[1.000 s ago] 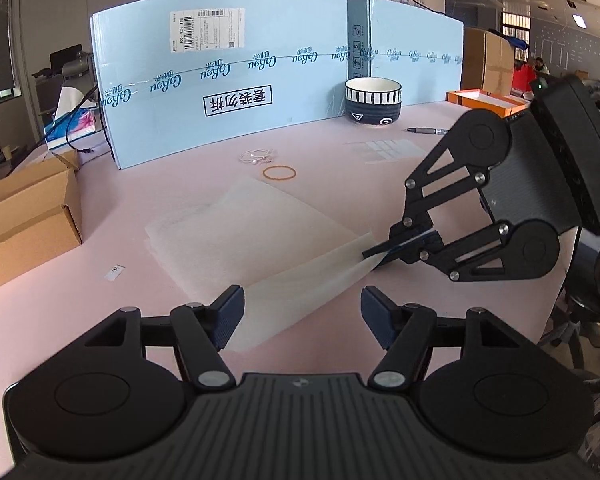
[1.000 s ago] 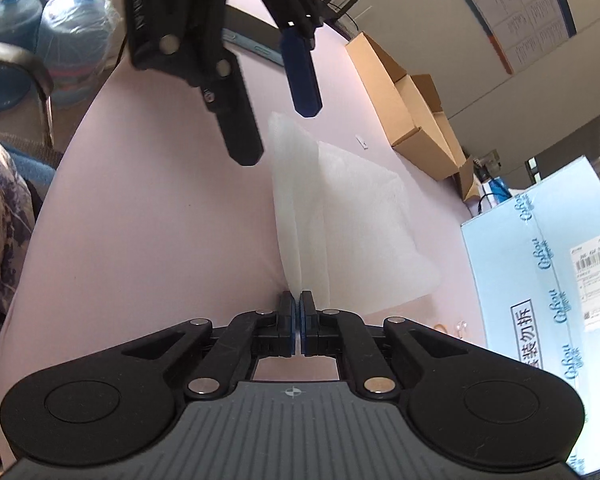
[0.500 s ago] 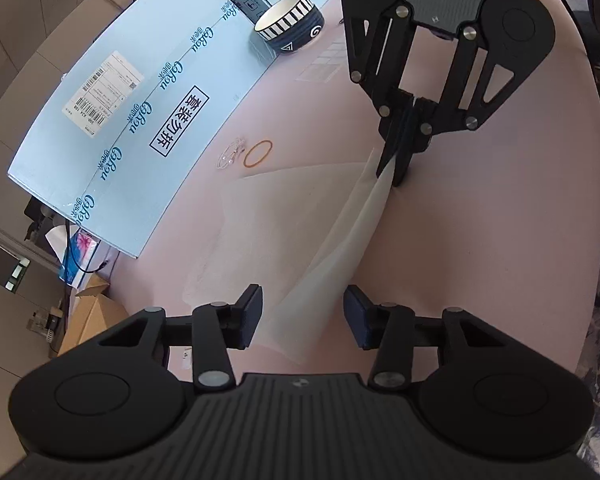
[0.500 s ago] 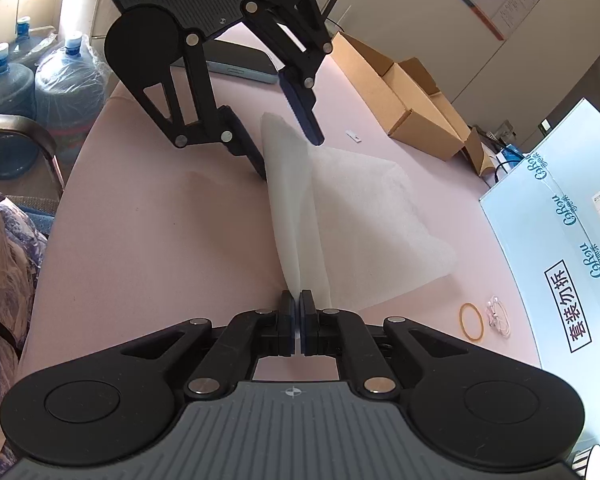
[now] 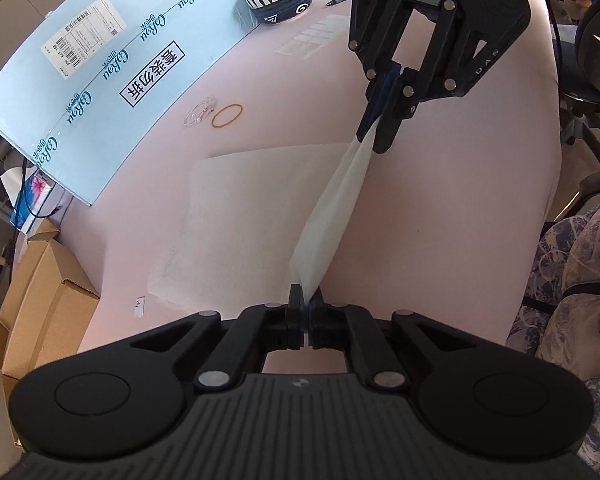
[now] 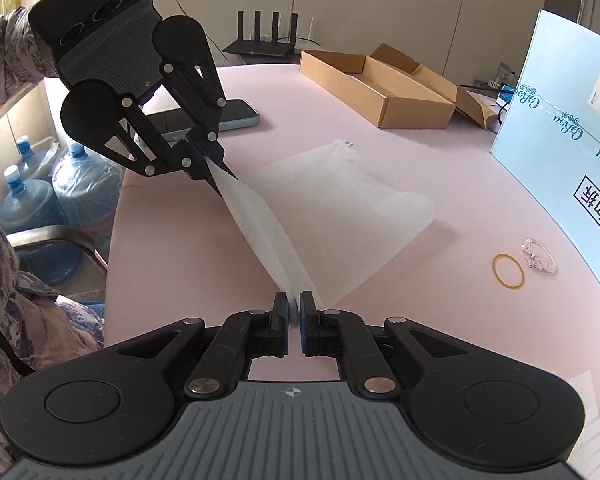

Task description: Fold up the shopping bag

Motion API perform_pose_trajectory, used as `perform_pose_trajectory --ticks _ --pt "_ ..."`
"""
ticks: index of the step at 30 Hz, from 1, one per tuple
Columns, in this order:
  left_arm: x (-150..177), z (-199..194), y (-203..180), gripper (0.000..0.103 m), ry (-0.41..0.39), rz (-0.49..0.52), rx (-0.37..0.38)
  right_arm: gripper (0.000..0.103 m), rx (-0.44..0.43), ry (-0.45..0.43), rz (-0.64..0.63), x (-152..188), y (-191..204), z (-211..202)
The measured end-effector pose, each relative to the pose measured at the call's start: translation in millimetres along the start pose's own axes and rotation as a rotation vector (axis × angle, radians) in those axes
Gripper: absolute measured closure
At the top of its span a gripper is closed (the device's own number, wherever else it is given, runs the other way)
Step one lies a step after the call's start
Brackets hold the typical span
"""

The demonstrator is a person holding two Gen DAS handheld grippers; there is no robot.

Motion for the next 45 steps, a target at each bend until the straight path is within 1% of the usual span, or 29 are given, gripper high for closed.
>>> perform_pose_trajectory --ticks 3,6,7,9,10,12,14,16,19,21,23,25,27,30,32,34,36,38,40,41,43,44,45 --pt "2.7 -6.6 2.7 0.100 0.003 -0.020 0.052 0.098 -0.031 -0.050 0.053 -5.5 -3.5 -10.7" --pt "7.3 -10.3 9.1 0.099 0.006 -0.081 0.124 0.098 -0.066 -0.079 0.094 -10.3 -8.5 -14.7" --pt "9.3 -11.2 11.8 0.099 0.007 -0.102 0.150 0.098 -0.089 -0.078 0.112 -12.3 -11.7 -12.1" --pt "12.8 -10.4 17.8 0.098 0.013 -0.130 0.174 0.098 -0.128 -0.080 0.151 -14.0 -16.8 -6.7" --pt "15.5 -9.6 21.8 0.098 0.022 -0.145 0.203 0.098 -0.146 -0.082 0.169 -14.6 -19.1 -3.8" --pt "19.5 -7.9 29.7 0.097 0.032 -0.180 0.245 0.098 -0.161 -0.090 0.196 -14.6 -22.2 -3.0" --pt "23.5 -5.1 37.8 0.096 0.037 -0.217 0.275 0.098 -0.199 -0.102 0.236 -16.1 -27.2 1.9" --pt "28.3 -2.0 45.0 0.094 0.045 -0.249 0.297 0.097 -0.219 -0.104 0.253 -17.9 -29.9 6.9" --pt "35.4 0.3 51.5 0.088 0.050 -0.274 0.289 0.097 -0.222 -0.088 0.262 -23.3 -35.2 19.7" --pt "39.4 -0.6 55.5 0.079 0.053 -0.284 0.283 0.097 -0.229 -0.088 0.282 -25.5 -41.6 26.5" --pt "43.4 -0.5 61.5 0.075 0.068 -0.303 0.257 0.095 -0.240 -0.090 0.300 -27.3 -47.0 32.3" --pt "47.9 -2.2 67.1 0.075 0.080 -0.321 0.239 0.095 -0.252 -0.096 0.302 -29.3 -50.3 37.2" --pt "50.7 -9.3 70.6 0.075 0.071 -0.339 0.213 0.095 -0.256 -0.091 0.302 -30.8 -52.6 42.6" --pt "50.5 -26.4 77.4 0.075 0.017 -0.371 0.139 0.094 -0.269 -0.081 0.309 -31.1 -56.5 52.0" --pt "44.1 -43.1 80.5 0.075 -0.063 -0.399 0.105 0.094 -0.274 -0.079 0.315 -30.8 -59.1 56.3" --pt "36.0 -53.1 82.1 0.075 -0.137 -0.426 0.106 0.094 -0.275 -0.087 0.319 -30.4 -60.5 57.6" --pt "24.5 -53.6 79.9 0.075 -0.195 -0.457 0.131 0.094 -0.271 -0.093 0.318 -29.6 -60.2 57.9" --pt "14.4 -40.7 71.5 0.075 -0.195 -0.436 0.119 0.094 -0.268 -0.099 0.316 -28.8 -60.0 58.3" --pt "8.6 -23.6 63.0 0.075 -0.169 -0.436 0.137 0.094 -0.246 -0.102 0.300 -28.5 -56.9 58.2" --pt "9.3 -14.0 60.6 0.075 -0.160 -0.446 0.139 0.094 -0.236 -0.102 0.293 -28.7 -55.2 58.2" --pt "17.4 4.6 57.2 0.077 -0.120 -0.453 0.119 0.094 -0.205 -0.108 0.276 -28.8 -50.9 56.9" --pt "21.4 12.8 55.8 0.077 -0.106 -0.459 0.113 0.091 -0.178 -0.115 0.270 -28.5 -48.0 55.0" --pt "25.2 13.0 57.4 0.077 -0.130 -0.481 0.130 0.087 -0.160 -0.121 0.271 -28.4 -46.6 53.3"
Point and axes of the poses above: each gripper's, at about its wrist camera, not at the fingertips, and z roughly the way its jaws point, y to its left, x to its underside, the point moved 5 cm from there along z, roughly the way its jaws point, and after that the axes turned 9 degrees about y, right-handed, at the moved point
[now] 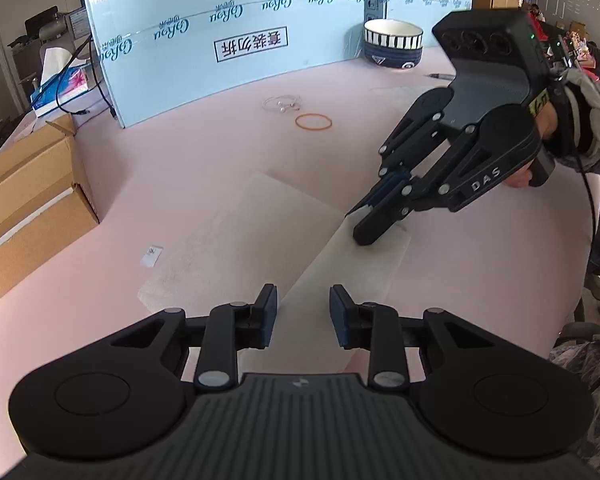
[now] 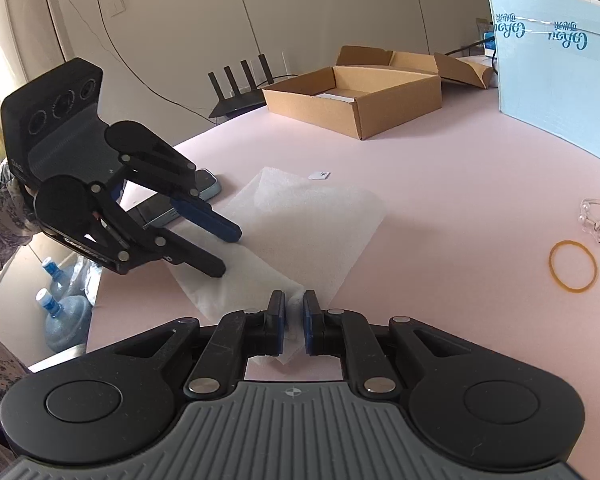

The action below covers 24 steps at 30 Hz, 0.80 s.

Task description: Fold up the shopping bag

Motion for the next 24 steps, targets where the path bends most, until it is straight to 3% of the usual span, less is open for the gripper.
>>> perform_pose_trajectory --ticks 1,3,6,8,9,11,14,16,19,24 --pt "1.2 -0.4 3.5 0.077 -0.003 -0.022 0.015 0.077 0.020 -0.021 -0.003 -0.2 3.7 -5.4" --pt "2.7 -0.5 5.3 0.076 -0.007 -0.028 0.021 0.076 0.064 -0.071 -0.011 -0.9 12.7 -18.8" --pt "3.1 -0.1 6.4 0.076 -0.008 -0.029 0.031 0.076 0.188 -0.173 -0.125 -2.6 39.2 -51.9" --pt "2.7 1.0 9.5 0.076 -0.006 -0.044 0.051 0.076 0.255 -0.171 -0.210 0.7 53.8 -59.2" --pt "3.0 2.1 11.0 0.076 -0.009 -0.047 0.058 0.075 0.295 -0.151 -0.282 5.8 63.1 -57.7" --pt "4.1 3.0 12.3 0.075 -0.020 -0.053 0.065 0.062 0.398 -0.090 -0.489 21.4 85.9 -48.1" --pt "4.9 3.8 13.8 0.075 -0.024 -0.056 0.072 0.062 0.529 0.036 -0.768 44.6 106.3 -23.4" --pt "4.6 4.1 15.8 0.075 -0.022 -0.061 0.082 0.062 0.567 0.092 -0.877 51.7 111.5 -11.8" --pt "4.7 4.2 17.9 0.075 -0.021 -0.064 0.095 0.061 0.696 0.168 -1.078 58.8 111.2 5.1" --pt "5.0 4.7 20.8 0.075 -0.021 -0.063 0.115 0.061 0.727 0.264 -1.275 58.6 111.6 17.6"
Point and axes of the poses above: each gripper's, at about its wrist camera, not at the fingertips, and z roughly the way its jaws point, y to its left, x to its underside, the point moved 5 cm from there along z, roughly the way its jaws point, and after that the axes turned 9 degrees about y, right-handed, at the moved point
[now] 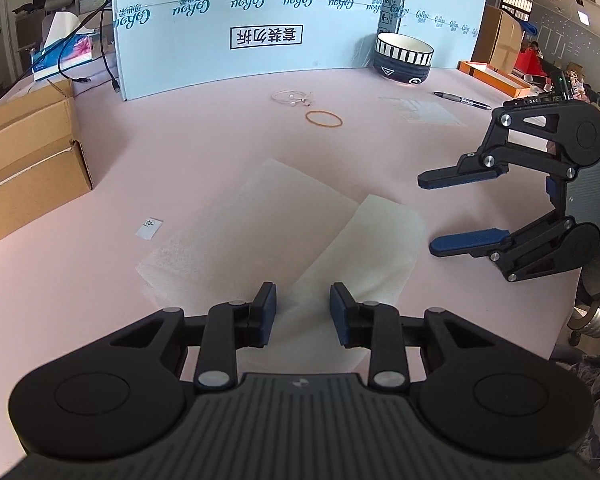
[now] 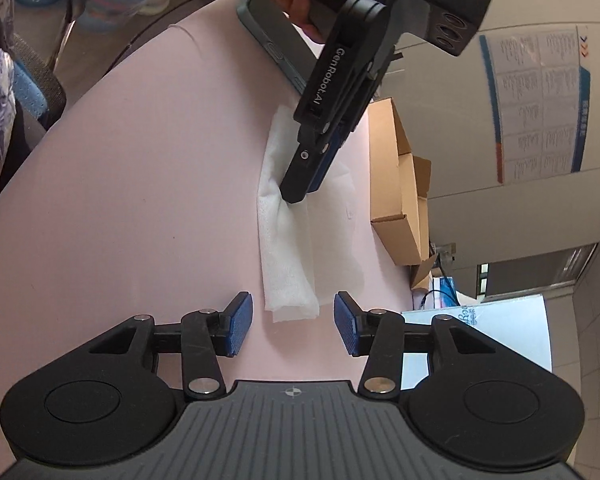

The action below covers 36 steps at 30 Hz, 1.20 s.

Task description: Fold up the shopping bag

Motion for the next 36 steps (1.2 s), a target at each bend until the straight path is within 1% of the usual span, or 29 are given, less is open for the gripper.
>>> perform_pose_trajectory --ticks 3,6,7,9,10,11,12,13,14,16,18,21,23,27,29,31,33,34,35,36 --pt "-0.4 0.6 2.3 0.075 0.000 0.003 0.016 0.061 0.005 0.014 -0.101 -3.9 0.5 6.2" --pt "1.5 0.3 2.4 0.074 -0.013 0.007 0.021 0.061 0.015 0.021 -0.144 -6.2 -0.3 11.6" --pt "2.3 0.3 2.4 0.074 -0.018 0.008 0.023 0.062 0.021 0.020 -0.151 -6.5 -0.7 13.5" --pt "2.6 0.5 2.3 0.073 -0.024 0.014 0.026 0.068 0.014 0.027 -0.169 -6.4 2.2 17.9" --pt "2.5 0.6 1.8 0.073 -0.024 0.015 0.026 0.075 0.009 0.031 -0.177 -6.3 3.8 20.1" --pt "2.5 0.7 1.3 0.072 -0.024 0.017 0.027 0.088 0.004 0.035 -0.186 -6.1 5.4 22.4" --pt "2.5 0.7 0.8 0.070 -0.025 0.018 0.027 0.094 -0.001 0.038 -0.195 -6.0 7.1 24.6" --pt "2.4 0.8 0.2 0.070 -0.025 0.020 0.027 0.098 0.010 0.039 -0.204 -5.8 9.6 26.6" --pt "2.4 0.9 -1.9 0.068 -0.025 0.029 0.018 0.099 0.025 0.039 -0.213 -5.6 12.4 28.5" --pt "2.3 0.9 -6.5 0.068 -0.026 0.040 -0.006 0.099 0.024 0.044 -0.167 -5.0 7.7 28.7" --pt "2.0 0.7 -11.7 0.068 -0.030 0.048 -0.037 0.099 0.041 0.041 -0.167 -2.9 7.6 27.8" --pt "-0.1 3.0 -28.9 0.068 -0.040 0.101 -0.105 0.100 0.052 0.062 -0.175 3.4 5.7 25.2" --pt "-5.0 7.3 -47.5 0.068 -0.049 0.144 -0.136 0.100 0.055 0.099 -0.161 14.8 3.9 21.6" --pt "-20.5 13.7 -83.3 0.067 -0.104 0.252 -0.140 0.100 0.041 0.206 -0.142 45.8 13.4 10.4" --pt "-29.0 18.7 -99.1 0.066 -0.123 0.290 -0.140 0.100 0.032 0.254 -0.119 58.3 16.6 2.0" --pt "-34.4 24.0 -116.3 0.061 -0.126 0.349 -0.136 0.100 0.017 0.300 -0.088 71.9 20.6 -9.7" --pt "-36.5 29.0 -131.6 0.045 -0.112 0.419 -0.147 0.100 0.001 0.329 -0.068 84.3 27.7 -17.6" --pt "-36.8 32.5 -140.0 0.042 -0.103 0.464 -0.166 0.100 -0.004 0.341 -0.058 89.2 30.9 -21.2" --pt "-37.1 35.8 -147.9 0.041 -0.093 0.506 -0.184 0.100 -0.008 0.343 -0.039 91.7 30.8 -25.1" --pt "-37.6 38.1 -152.6 0.041 -0.090 0.526 -0.196 0.100 -0.011 0.340 -0.011 92.5 28.6 -27.4"
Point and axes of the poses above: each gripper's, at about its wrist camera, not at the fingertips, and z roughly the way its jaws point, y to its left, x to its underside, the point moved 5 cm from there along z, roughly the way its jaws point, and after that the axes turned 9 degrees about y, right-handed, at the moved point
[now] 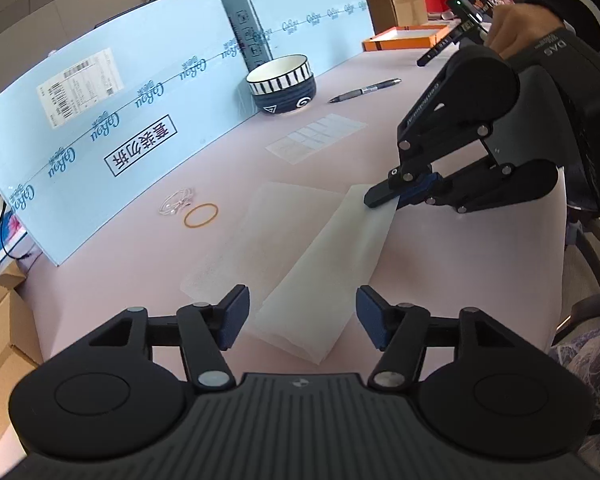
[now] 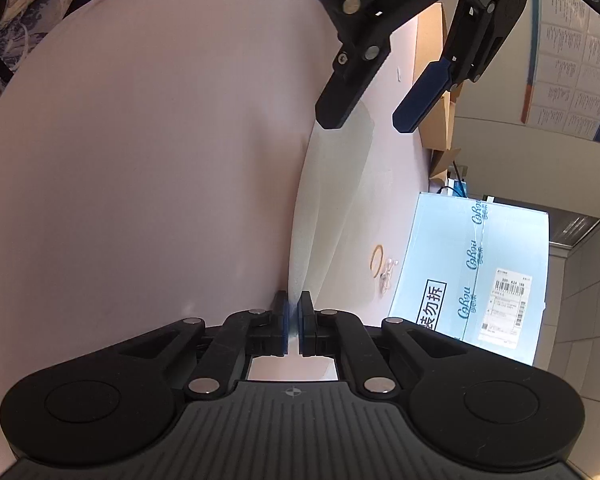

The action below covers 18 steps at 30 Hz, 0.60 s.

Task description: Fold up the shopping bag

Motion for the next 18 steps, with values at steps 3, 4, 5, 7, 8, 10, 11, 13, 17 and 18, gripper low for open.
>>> perform_pose_trajectory --ticks 3,4,5,7,8,10,11,13,17,18 --pt "-7.0 1.3 -10.9 0.041 -0.003 0.050 -0.010 0.100 -0.034 -0.015 0.079 6.8 -1.7 6.2" --pt "-8.3 1.0 -14.5 0.041 -0.003 0.074 -0.027 0.100 -0.046 -0.027 0.111 8.0 -5.3 6.0" --pt "-8.1 0.4 -17.2 0.041 -0.003 0.099 -0.044 0.100 -0.057 -0.041 0.144 8.9 -10.0 4.9" --pt "-7.9 -0.8 -22.6 0.042 -0.002 0.148 -0.076 0.100 -0.059 -0.061 0.181 3.1 -20.0 2.0" --pt "-7.4 -0.3 -24.3 0.042 0.005 0.166 -0.080 0.100 -0.055 -0.072 0.196 -1.5 -27.0 2.9" --pt "-6.0 1.9 -28.0 0.042 0.025 0.203 -0.089 0.100 -0.056 -0.084 0.218 -5.5 -29.0 1.8" --pt "-5.1 3.4 -29.6 0.042 0.037 0.221 -0.094 0.100 -0.058 -0.091 0.230 -5.1 -30.5 0.7" --pt "-4.4 4.3 -29.7 0.042 0.038 0.231 -0.099 0.100 -0.063 -0.102 0.247 -4.4 -32.6 -1.3" --pt "-3.9 4.4 -24.6 0.042 0.049 0.238 -0.080 0.100 -0.088 -0.127 0.275 -4.6 -33.6 -3.6" --pt "-3.5 4.0 -23.8 0.044 0.053 0.246 -0.077 0.100 -0.097 -0.137 0.286 -4.8 -33.8 -4.8"
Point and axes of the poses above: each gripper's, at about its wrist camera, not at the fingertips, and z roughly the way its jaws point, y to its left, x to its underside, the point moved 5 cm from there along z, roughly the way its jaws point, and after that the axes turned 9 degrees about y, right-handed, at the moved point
